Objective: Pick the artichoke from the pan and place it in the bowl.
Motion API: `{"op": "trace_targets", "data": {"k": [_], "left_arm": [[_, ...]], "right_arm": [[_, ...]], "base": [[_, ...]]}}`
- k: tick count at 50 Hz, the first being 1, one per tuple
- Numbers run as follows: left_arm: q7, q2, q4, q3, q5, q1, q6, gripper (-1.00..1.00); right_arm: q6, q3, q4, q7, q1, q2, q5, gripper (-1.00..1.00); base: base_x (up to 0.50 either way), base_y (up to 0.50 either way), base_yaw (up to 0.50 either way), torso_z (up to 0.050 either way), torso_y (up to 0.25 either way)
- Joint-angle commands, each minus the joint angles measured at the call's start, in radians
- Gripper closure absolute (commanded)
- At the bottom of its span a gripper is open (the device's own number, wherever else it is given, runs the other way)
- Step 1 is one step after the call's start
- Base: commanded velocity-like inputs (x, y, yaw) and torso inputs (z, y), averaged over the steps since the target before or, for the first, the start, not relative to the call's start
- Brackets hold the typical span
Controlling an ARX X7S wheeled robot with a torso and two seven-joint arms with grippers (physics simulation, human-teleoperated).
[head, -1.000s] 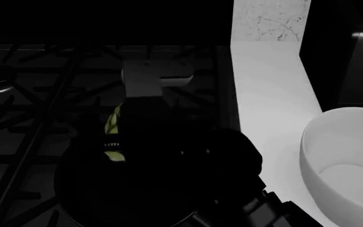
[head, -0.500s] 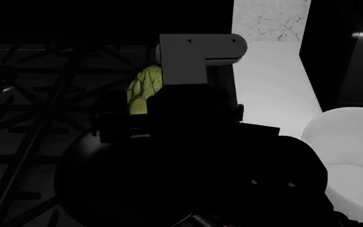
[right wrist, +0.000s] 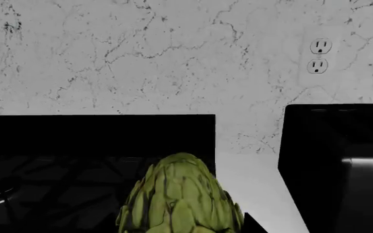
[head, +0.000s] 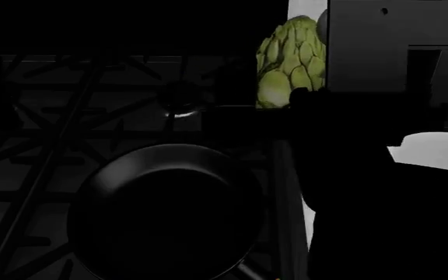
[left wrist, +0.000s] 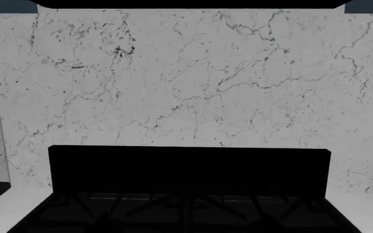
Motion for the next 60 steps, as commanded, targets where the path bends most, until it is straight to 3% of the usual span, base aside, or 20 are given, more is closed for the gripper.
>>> {"op": "trace_targets", "data": {"k": [1,11,25,49,60], "left_arm": [[-0.001,0.021,-0.022,-0.021,-0.019,0.019,0.028,-1.00],[-0.026,0.021,-0.084,-0.014,-0.051,0.017,0.074,-1.00],[-0.057,0.016,-0.143,-0.007,-0.093,0.017,0.120,-1.00],[-0.097,0.001,-0.183,0.004,-0.147,0.025,0.151,-1.00],[-0.115,-0.003,-0.191,0.012,-0.166,0.025,0.156,-1.00]], "right_arm": [[0.037,0.091,-0.121,0.047,-0.006,0.143,-0.007,1.00],[0.025,0.158,-0.142,0.098,-0.062,0.280,0.007,1.00],[0.011,0.197,-0.153,0.139,-0.146,0.381,0.004,1.00],[0.025,0.161,-0.109,0.130,-0.244,0.409,-0.051,1.00],[-0.038,0.168,-0.065,0.068,-0.382,0.419,-0.121,1.00]], "base": [[0.00,0.00,0.00,0.000,0.000],[0.00,0.00,0.00,0.000,0.000],[0.00,0.00,0.00,0.000,0.000],[0.00,0.00,0.00,0.000,0.000],[0.00,0.00,0.00,0.000,0.000]]}}
